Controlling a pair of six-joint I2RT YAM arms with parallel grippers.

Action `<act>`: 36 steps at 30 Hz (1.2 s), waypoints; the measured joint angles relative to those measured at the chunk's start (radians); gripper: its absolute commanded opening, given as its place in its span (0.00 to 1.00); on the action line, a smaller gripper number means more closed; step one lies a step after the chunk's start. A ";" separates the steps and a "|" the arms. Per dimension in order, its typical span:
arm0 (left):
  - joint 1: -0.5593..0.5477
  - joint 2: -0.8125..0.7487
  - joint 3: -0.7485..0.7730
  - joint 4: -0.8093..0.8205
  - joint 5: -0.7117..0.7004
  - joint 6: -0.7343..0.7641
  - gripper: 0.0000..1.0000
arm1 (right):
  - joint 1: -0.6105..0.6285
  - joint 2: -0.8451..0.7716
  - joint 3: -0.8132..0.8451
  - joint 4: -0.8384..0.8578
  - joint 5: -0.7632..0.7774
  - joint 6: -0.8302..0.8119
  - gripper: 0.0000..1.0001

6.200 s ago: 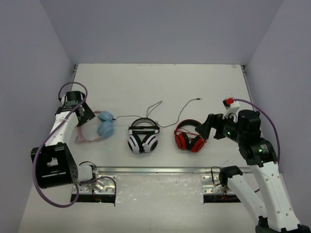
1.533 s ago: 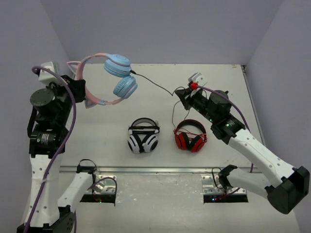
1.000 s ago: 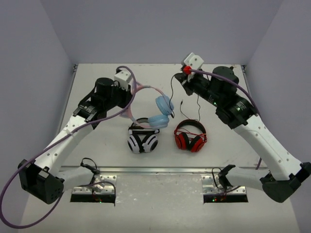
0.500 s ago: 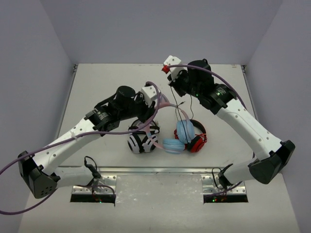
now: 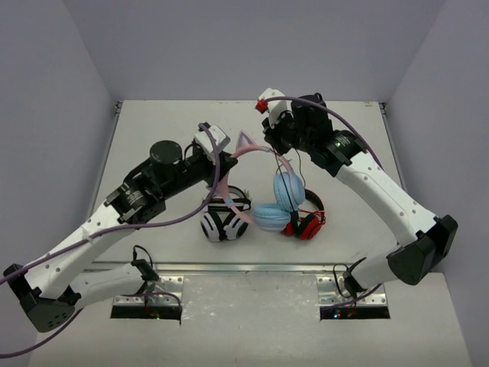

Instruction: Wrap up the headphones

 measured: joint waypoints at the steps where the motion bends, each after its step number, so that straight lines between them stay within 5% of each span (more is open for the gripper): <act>1: 0.000 -0.022 -0.004 0.007 -0.009 -0.005 0.00 | -0.010 -0.006 -0.007 0.011 -0.034 0.018 0.01; 9: -0.002 -0.148 -0.009 0.081 -0.064 -0.046 0.00 | -0.054 -0.049 -0.024 0.090 -0.226 0.105 0.02; 14: -0.012 -0.186 -0.009 0.184 -0.068 -0.108 0.00 | -0.058 -0.081 -0.087 0.224 -0.356 0.174 0.16; 21: -0.027 -0.212 -0.001 0.361 -0.101 -0.211 0.00 | -0.062 -0.093 -0.210 0.499 -0.543 0.329 0.18; 24: -0.028 -0.210 0.023 0.388 -0.163 -0.239 0.00 | -0.062 -0.084 -0.240 0.624 -0.601 0.401 0.31; 34: -0.028 -0.153 0.152 0.409 -0.385 -0.313 0.00 | -0.058 0.083 -0.253 0.877 -0.668 0.540 0.31; 36: -0.028 -0.134 0.182 0.408 -0.431 -0.322 0.00 | -0.048 0.117 -0.253 0.913 -0.672 0.560 0.21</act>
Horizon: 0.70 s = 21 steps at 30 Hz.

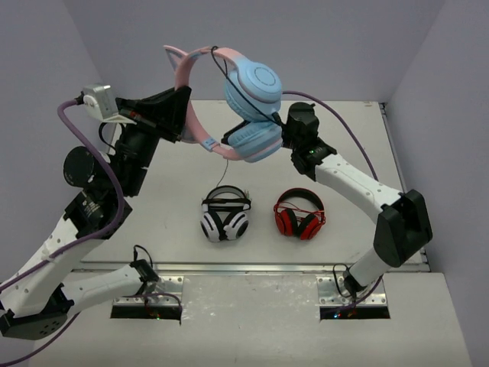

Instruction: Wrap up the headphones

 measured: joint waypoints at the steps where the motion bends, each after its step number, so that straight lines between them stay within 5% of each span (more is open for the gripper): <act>1: 0.000 0.011 0.017 0.000 -0.029 -0.003 0.00 | 0.010 0.018 0.000 0.011 -0.001 0.000 0.14; 5: 0.000 0.078 0.114 -0.024 -0.128 -0.002 0.00 | 0.056 0.050 -0.019 0.071 -0.002 0.028 0.02; 15: 0.012 0.262 0.290 0.013 -0.484 0.142 0.00 | 0.096 -0.037 -0.260 0.194 0.010 0.053 0.01; 21: 0.195 0.444 0.474 -0.071 -0.479 0.113 0.01 | 0.150 -0.177 -0.304 0.138 0.028 -0.009 0.01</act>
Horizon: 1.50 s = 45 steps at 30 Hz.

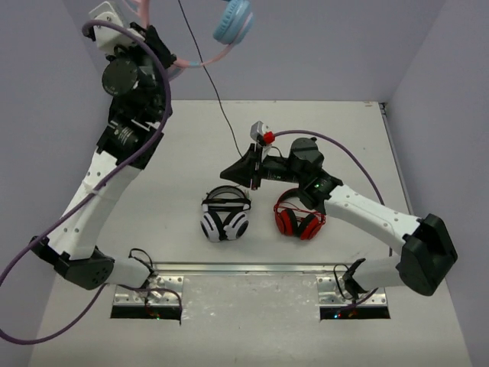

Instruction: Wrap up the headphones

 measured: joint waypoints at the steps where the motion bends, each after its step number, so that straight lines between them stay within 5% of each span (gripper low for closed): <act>1: 0.028 0.030 0.030 -0.012 -0.009 0.000 0.00 | 0.010 -0.024 0.000 -0.021 0.009 -0.020 0.01; 9: 0.151 0.195 0.144 -0.086 -0.005 -0.007 0.00 | 0.045 -0.094 0.069 -0.295 0.093 -0.197 0.01; 19: 0.273 0.211 0.003 -0.143 0.041 -0.051 0.00 | 0.071 -0.143 0.142 -0.589 0.249 -0.381 0.01; 30: 0.217 0.165 -0.480 0.052 0.124 0.068 0.00 | 0.087 -0.047 0.499 -0.887 0.400 -0.560 0.01; 37: 0.176 0.024 -0.807 0.150 0.375 0.076 0.00 | 0.087 0.054 0.698 -0.999 0.584 -0.746 0.01; 45: 0.057 -0.172 -1.023 0.220 0.642 0.118 0.00 | 0.034 0.089 0.717 -0.996 0.695 -0.888 0.01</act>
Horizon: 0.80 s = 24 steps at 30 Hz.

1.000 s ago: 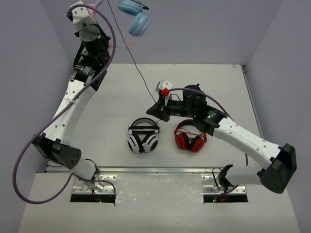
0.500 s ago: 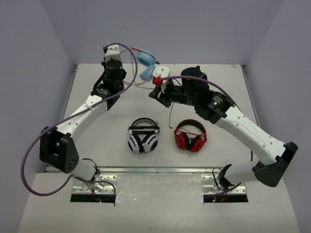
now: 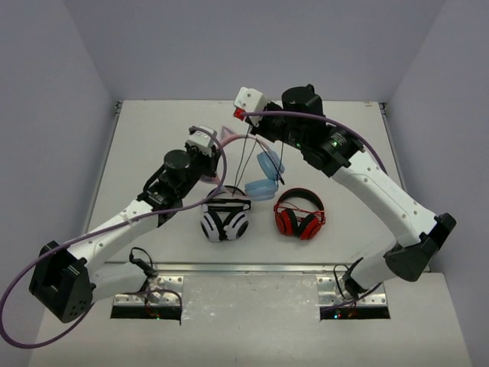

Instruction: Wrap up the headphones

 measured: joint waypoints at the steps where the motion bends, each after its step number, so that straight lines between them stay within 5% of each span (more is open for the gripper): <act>1: -0.015 -0.022 -0.011 0.006 0.031 0.006 0.00 | -0.014 0.000 0.000 0.002 0.002 -0.014 0.01; 9: -0.069 -0.085 -0.010 0.030 0.170 0.051 0.00 | -0.139 0.000 -0.039 0.048 0.005 -0.067 0.01; 24: -0.069 -0.254 0.063 -0.062 0.210 0.051 0.00 | -0.309 0.001 -0.081 0.079 -0.133 0.066 0.01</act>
